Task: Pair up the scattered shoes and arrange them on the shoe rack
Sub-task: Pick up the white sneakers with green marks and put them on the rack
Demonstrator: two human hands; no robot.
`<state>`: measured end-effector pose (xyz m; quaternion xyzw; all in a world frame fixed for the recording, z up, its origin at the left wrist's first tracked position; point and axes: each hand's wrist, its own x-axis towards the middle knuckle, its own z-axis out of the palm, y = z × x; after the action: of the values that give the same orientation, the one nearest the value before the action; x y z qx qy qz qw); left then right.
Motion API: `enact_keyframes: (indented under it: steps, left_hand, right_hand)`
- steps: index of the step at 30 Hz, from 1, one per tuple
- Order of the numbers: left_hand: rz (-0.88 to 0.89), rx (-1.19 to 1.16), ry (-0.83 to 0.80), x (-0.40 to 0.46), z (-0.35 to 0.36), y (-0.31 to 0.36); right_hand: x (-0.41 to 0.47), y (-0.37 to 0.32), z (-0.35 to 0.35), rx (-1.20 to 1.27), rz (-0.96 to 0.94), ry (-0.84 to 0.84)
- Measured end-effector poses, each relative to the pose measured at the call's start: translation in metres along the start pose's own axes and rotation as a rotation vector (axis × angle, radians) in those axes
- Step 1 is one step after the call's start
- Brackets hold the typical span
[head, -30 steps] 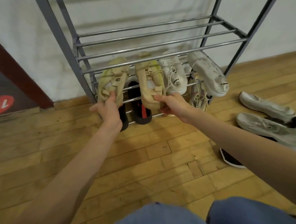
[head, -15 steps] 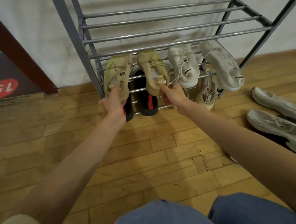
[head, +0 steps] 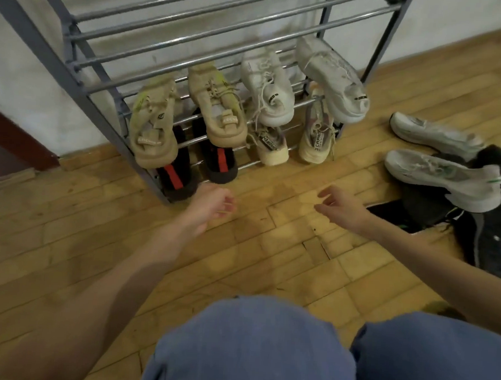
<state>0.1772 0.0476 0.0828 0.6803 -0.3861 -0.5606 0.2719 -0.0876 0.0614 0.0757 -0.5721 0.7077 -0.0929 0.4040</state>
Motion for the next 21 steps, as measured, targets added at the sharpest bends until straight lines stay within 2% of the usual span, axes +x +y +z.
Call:
enact_keyframes:
  steps: [5,10,16,18,21]
  left_hand:
    - [0.041,0.248,-0.160,0.010,0.053,0.019]
    - [0.178,0.381,-0.344,0.008,0.115,0.060]
    - [0.250,0.547,-0.414,0.012,0.181,0.078]
    - [0.256,0.633,-0.431,0.014,0.199,0.078]
    - [0.266,0.683,-0.470,0.013,0.221,0.079]
  right_hand:
    - [-0.028,0.075,-0.026,-0.012,0.110,0.074]
    - [-0.055,0.127,-0.044,0.054,0.207,0.111]
    - [-0.059,0.181,-0.046,0.165,0.314,0.200]
    - [-0.058,0.191,-0.051,0.233,0.320,0.314]
    - [-0.051,0.202,-0.067,0.236,0.287,0.640]
